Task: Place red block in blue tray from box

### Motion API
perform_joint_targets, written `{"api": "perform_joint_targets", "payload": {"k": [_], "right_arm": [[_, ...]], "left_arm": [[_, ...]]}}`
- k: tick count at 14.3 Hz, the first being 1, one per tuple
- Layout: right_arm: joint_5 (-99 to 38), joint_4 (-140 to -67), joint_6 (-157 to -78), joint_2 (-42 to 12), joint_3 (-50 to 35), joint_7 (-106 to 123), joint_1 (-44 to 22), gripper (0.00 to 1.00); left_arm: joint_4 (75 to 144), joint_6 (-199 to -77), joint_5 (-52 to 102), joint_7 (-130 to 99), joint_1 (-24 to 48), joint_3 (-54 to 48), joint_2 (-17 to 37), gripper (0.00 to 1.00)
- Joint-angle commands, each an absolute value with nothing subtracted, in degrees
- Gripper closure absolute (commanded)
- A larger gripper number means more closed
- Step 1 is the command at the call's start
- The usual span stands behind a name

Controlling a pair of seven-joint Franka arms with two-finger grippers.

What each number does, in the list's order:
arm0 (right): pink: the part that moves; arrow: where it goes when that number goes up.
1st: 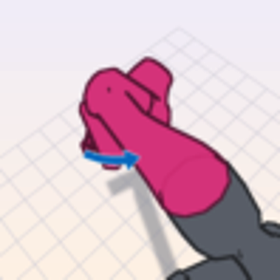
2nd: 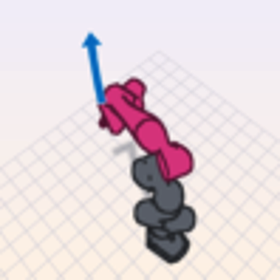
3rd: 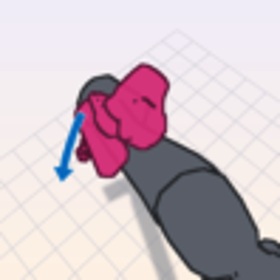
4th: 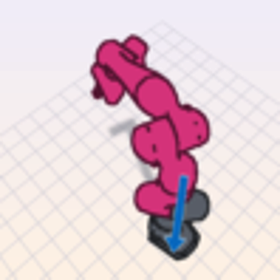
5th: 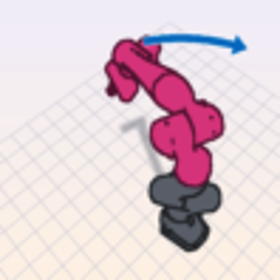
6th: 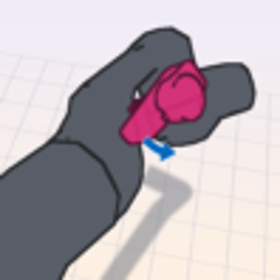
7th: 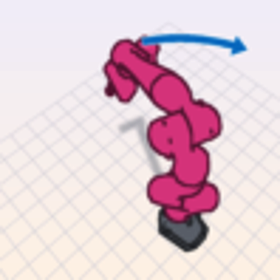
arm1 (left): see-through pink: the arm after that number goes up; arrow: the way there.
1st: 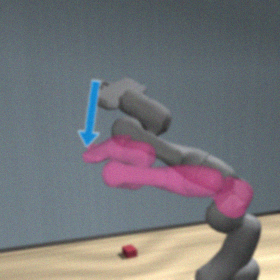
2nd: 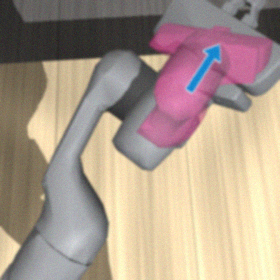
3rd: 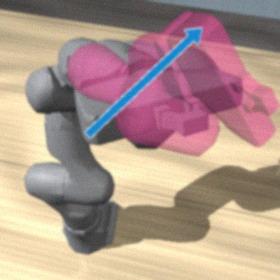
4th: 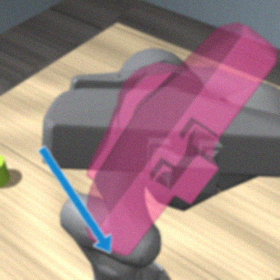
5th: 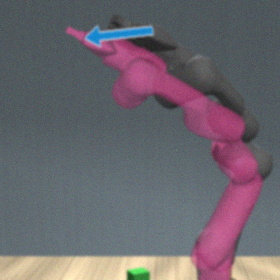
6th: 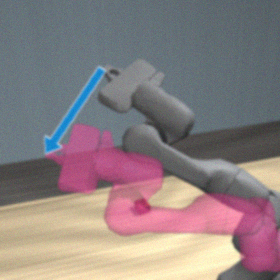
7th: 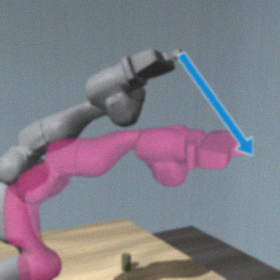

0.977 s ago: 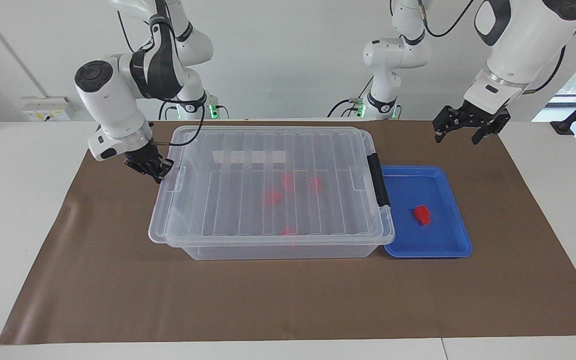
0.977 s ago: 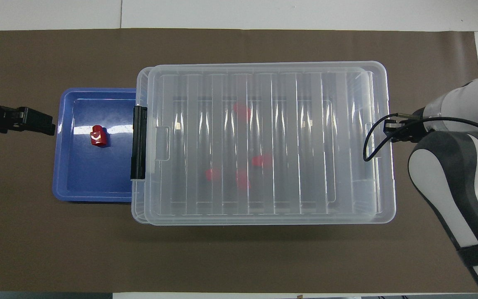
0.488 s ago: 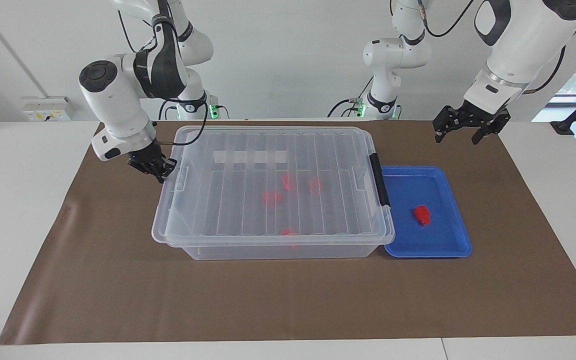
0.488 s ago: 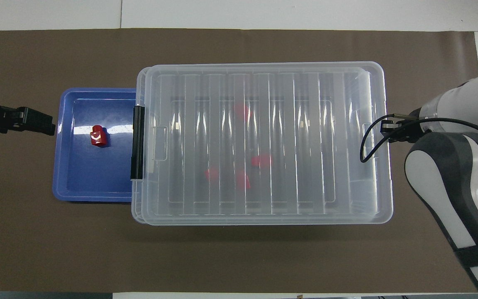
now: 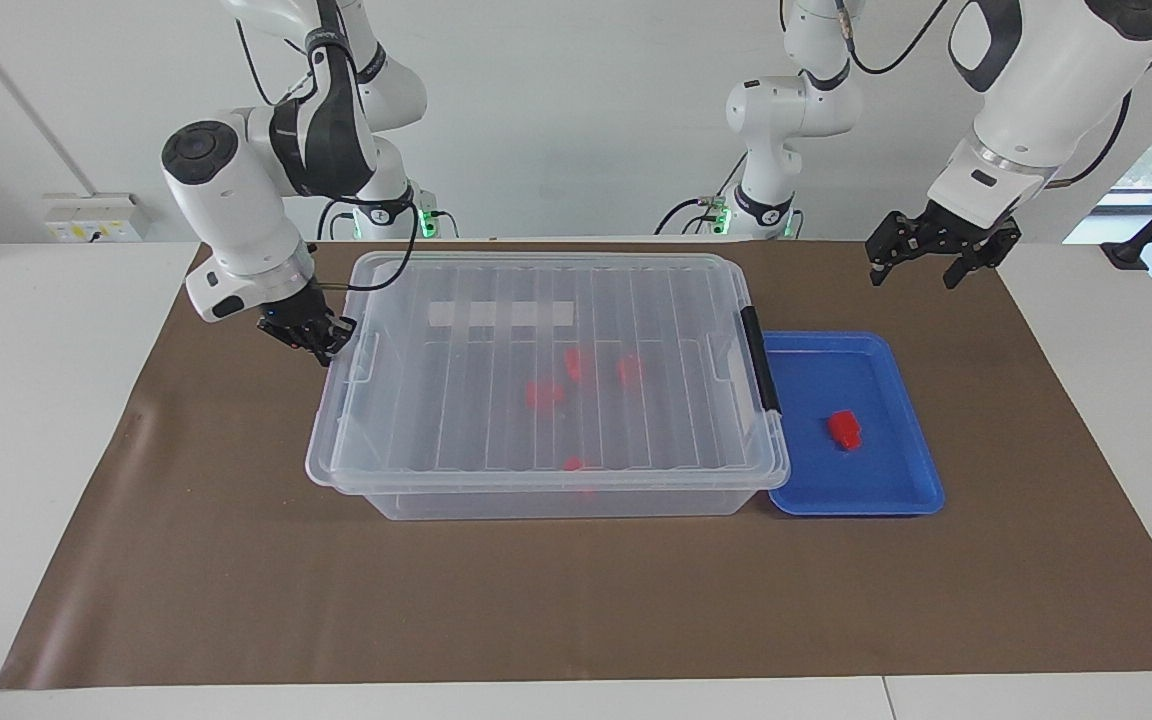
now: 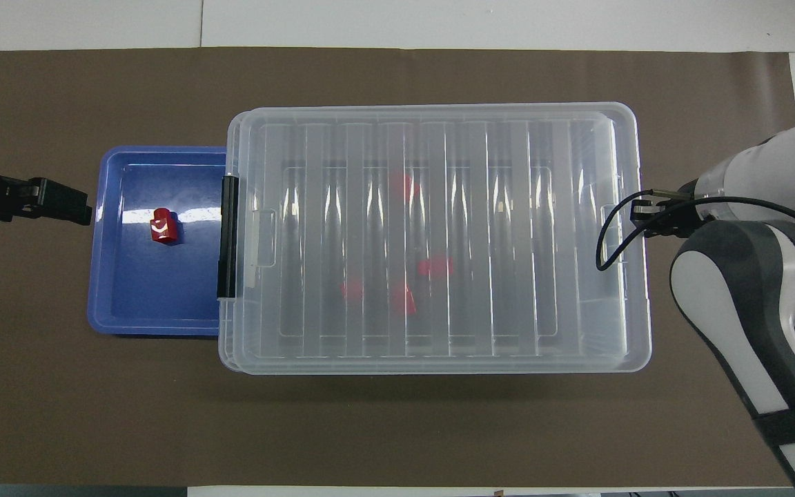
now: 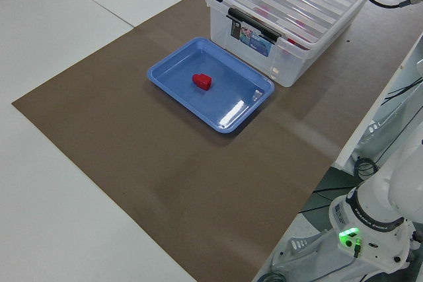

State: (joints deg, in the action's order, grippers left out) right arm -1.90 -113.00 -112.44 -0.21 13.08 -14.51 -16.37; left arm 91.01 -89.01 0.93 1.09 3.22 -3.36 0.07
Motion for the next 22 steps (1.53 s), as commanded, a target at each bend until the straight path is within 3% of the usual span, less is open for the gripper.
{"api": "perform_joint_targets", "payload": {"k": [1, 13, 18, 22], "right_arm": [[-2.2, -114.5, -113.5, 1.1, 12.6, -16.3, -16.4, 1.0], [-2.2, -114.0, -112.9, 1.1, 12.5, -17.1, -16.6, 1.0], [-2.1, -105.0, -101.5, 0.8, 13.3, -15.0, -15.1, 1.0], [-1.5, -96.3, -91.4, 0.7, 13.3, -8.8, -10.3, 1.0]], "left_arm": [[91.1, -88.1, 1.7, 1.7, 2.5, -3.5, -0.3, 0.0], [91.1, -88.1, 1.7, 1.7, 2.5, -3.5, -0.3, 0.0], [91.1, -88.1, 1.8, 1.7, 2.5, -3.5, -0.3, 0.0], [91.1, -88.1, 1.7, 1.7, 2.5, -3.5, -0.3, 0.0]]}}
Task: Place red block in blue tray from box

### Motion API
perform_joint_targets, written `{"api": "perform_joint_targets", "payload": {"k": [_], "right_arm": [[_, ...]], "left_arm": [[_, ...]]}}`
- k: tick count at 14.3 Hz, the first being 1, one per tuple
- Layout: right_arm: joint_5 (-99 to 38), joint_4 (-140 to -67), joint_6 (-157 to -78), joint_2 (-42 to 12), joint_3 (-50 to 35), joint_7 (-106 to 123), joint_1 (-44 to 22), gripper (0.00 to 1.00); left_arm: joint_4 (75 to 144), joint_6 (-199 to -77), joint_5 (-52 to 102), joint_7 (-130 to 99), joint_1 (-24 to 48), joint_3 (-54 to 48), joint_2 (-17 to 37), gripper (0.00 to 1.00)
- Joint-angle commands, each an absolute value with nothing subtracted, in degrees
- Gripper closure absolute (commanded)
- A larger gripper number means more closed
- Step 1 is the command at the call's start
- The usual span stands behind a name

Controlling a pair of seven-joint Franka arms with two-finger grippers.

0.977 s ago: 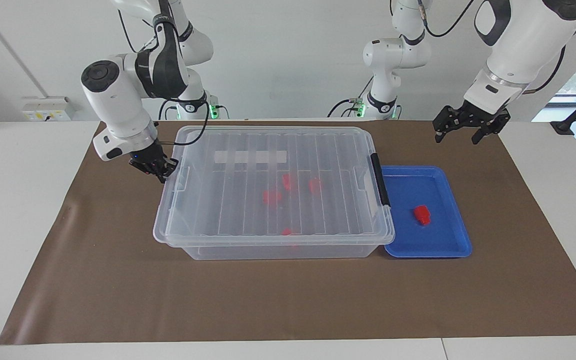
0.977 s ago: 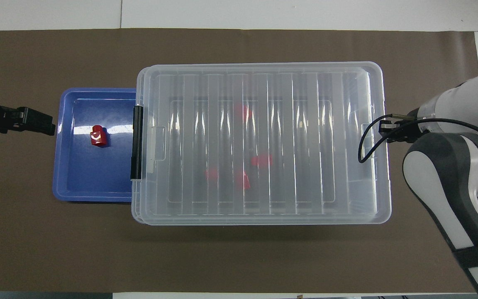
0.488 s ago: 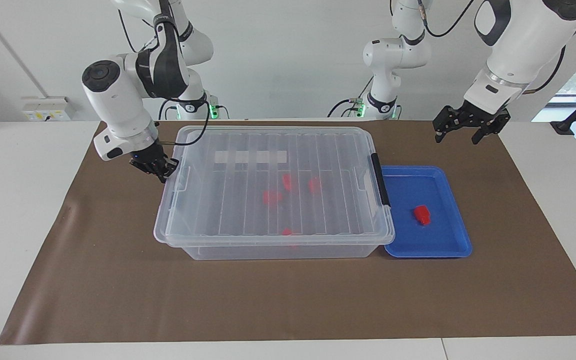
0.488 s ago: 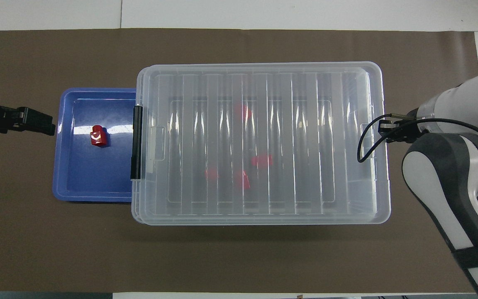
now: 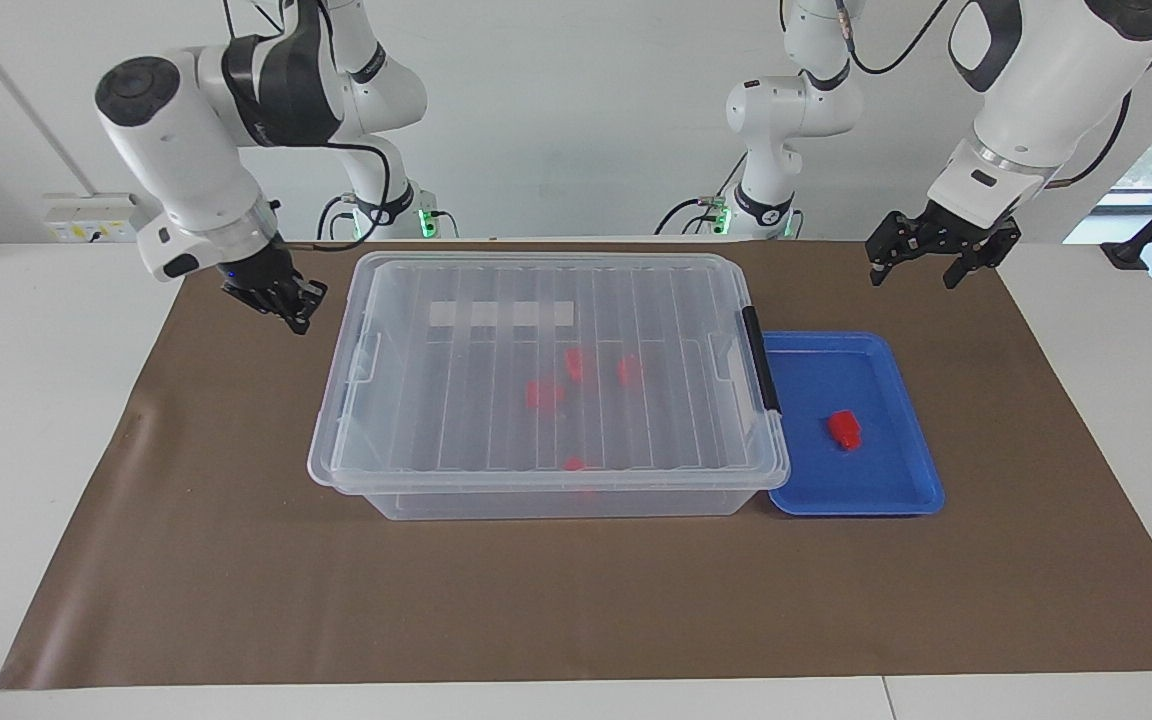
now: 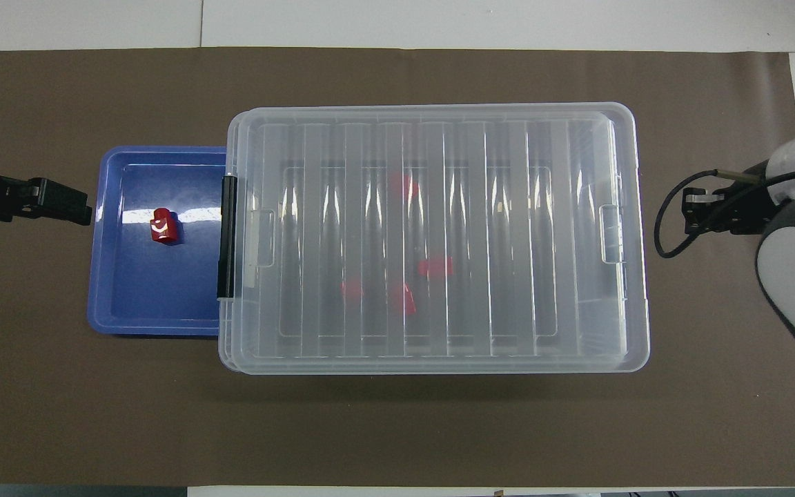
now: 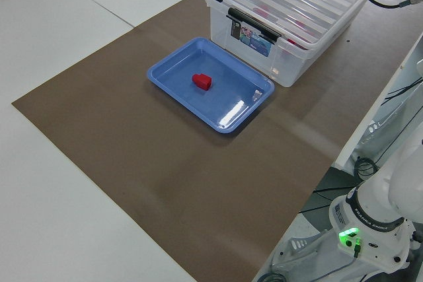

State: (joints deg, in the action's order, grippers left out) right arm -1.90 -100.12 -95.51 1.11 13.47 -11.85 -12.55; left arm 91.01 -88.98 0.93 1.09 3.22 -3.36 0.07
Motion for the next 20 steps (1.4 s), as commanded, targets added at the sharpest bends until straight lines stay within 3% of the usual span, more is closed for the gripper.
{"api": "perform_joint_targets", "payload": {"k": [1, 3, 4, 6, 20], "right_arm": [[-1.3, -95.7, -89.8, 1.0, 13.4, -8.5, -9.5, 1.0], [-1.2, -95.6, -87.6, 1.5, 13.1, -4.9, -6.3, 1.0], [-1.5, -95.6, -87.5, 1.7, 12.8, -2.1, -4.7, 0.84], [-1.9, -95.7, -88.1, 1.7, 12.6, -0.2, -4.2, 0.0], [-1.6, -90.4, -87.1, -1.3, 11.3, -0.2, -5.0, 0.0]], "left_arm": [[91.1, -88.1, 1.7, 1.7, 2.5, -3.5, -0.3, 0.0], [91.1, -88.1, 1.8, 1.8, 2.5, -3.5, -0.3, 0.0], [91.1, -88.1, 1.7, 1.8, 2.5, -3.5, -0.3, 0.0], [91.1, -88.2, 1.7, 1.8, 2.5, -3.5, -0.3, 0.0], [91.1, -88.1, 1.7, 1.8, 2.5, -3.5, -0.3, 0.0]]}}
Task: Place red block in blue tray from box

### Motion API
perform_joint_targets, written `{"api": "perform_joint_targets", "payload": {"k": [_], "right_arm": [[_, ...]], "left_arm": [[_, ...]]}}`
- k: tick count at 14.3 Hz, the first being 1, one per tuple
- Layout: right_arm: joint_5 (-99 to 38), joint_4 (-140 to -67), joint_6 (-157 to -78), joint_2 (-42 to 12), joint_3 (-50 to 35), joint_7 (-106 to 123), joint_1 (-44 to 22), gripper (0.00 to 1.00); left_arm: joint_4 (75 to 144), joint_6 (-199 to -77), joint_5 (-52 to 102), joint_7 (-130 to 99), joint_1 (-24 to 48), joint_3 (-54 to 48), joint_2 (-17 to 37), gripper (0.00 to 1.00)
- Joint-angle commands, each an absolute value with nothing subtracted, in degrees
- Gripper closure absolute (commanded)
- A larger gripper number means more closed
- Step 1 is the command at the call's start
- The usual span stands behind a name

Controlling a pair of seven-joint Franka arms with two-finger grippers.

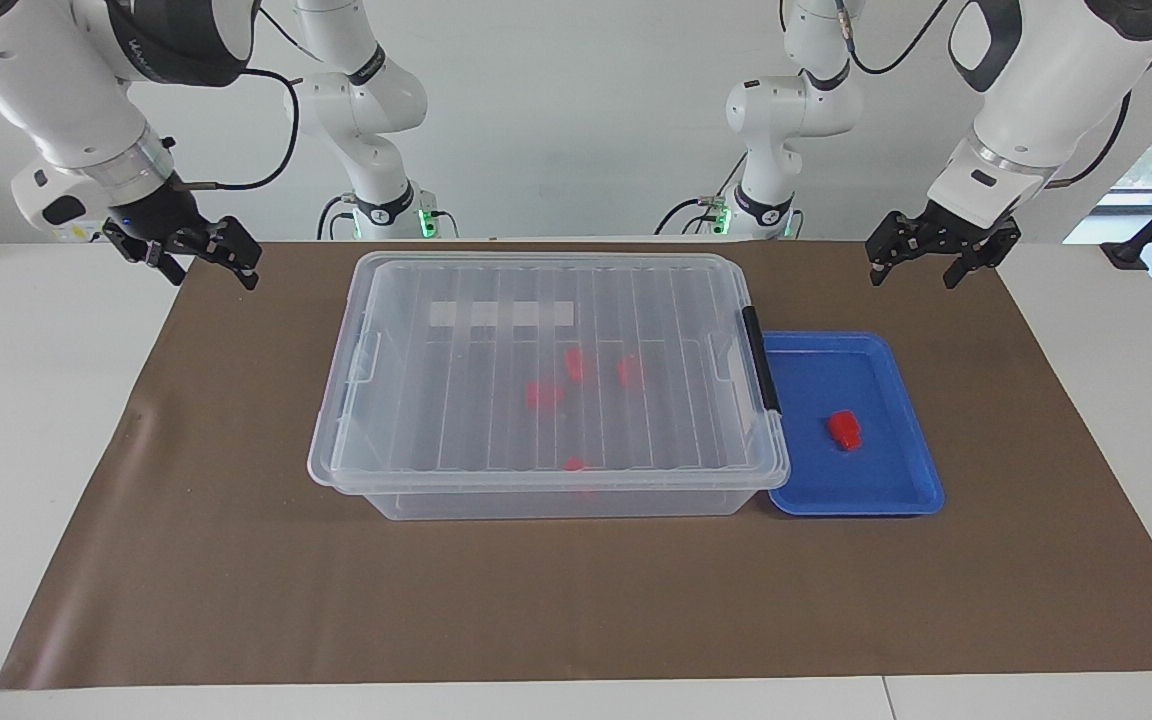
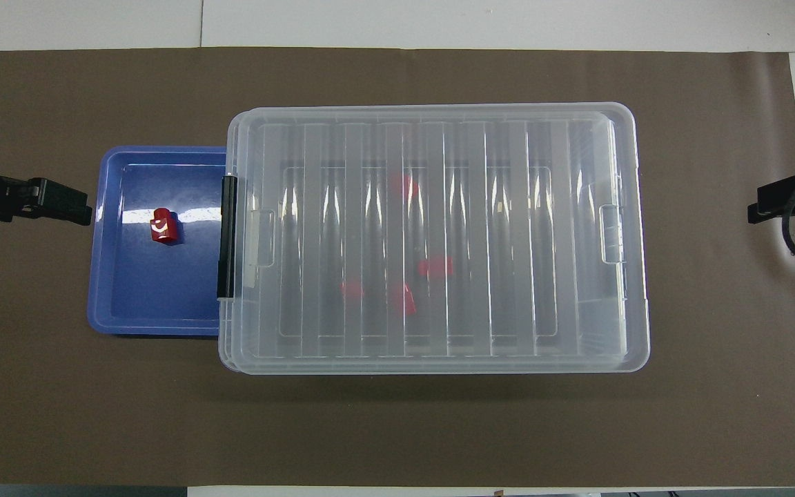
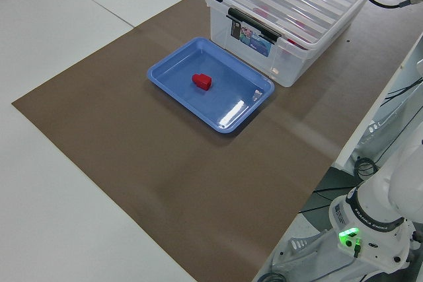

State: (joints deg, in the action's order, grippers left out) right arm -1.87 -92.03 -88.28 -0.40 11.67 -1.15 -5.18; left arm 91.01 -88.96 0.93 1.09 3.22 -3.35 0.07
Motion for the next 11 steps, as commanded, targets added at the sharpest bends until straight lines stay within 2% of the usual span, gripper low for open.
{"api": "perform_joint_targets", "payload": {"k": [1, 11], "right_arm": [[-1.7, -90.4, -87.0, -1.3, 11.3, -0.2, -5.0, 0.0], [-1.8, -90.5, -87.6, -1.1, 11.3, 0.1, -5.0, 0.0]], "left_arm": [[91.1, -88.1, 1.7, 1.8, 2.5, -3.5, -0.3, 0.0], [91.1, -88.1, 1.7, 1.7, 2.5, -3.5, -0.3, 0.0]]}}
